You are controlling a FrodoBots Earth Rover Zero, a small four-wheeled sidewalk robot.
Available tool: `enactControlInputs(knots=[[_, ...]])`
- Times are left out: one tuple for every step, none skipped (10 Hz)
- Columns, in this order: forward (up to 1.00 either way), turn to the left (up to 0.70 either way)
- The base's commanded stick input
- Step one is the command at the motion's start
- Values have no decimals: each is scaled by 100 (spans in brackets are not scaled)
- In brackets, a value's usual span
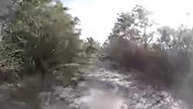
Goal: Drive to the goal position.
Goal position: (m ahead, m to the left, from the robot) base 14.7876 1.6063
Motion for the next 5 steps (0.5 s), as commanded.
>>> enactControlInputs(knots=[[85,0],[85,0],[85,0],[85,0],[85,0]])
